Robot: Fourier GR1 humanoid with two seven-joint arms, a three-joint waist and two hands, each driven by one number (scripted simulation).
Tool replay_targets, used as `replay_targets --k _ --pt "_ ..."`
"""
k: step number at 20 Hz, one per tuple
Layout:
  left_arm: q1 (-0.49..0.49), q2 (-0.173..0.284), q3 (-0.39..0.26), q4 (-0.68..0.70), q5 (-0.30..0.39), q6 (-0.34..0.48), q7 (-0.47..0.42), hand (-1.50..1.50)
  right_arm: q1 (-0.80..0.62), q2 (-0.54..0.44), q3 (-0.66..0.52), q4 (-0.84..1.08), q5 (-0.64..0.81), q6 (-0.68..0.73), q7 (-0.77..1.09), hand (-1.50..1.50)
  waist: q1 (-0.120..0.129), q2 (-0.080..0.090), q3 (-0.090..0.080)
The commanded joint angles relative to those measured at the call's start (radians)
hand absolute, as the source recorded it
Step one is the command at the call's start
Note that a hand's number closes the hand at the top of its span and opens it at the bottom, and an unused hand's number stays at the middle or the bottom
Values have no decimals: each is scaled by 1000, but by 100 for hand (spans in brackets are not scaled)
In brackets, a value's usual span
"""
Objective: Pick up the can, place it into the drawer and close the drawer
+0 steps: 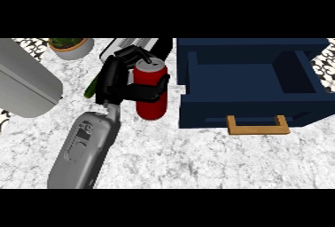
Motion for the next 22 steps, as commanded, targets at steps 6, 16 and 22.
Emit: replay_targets --k 6,16,22 --pt "-332 -9 -86 94 -9 163 155 150 25 1 -7 14 -1 38 -29 -150 -10 0 0" --pt "-645 -9 -130 434 95 303 133 150 -10 2 -2 38 25 21 -43 -150 -31 6 1" --pt "-738 -9 -159 536 174 302 123 150 -32 -28 -23 -13 -32 11 72 -150 -26 4 0"
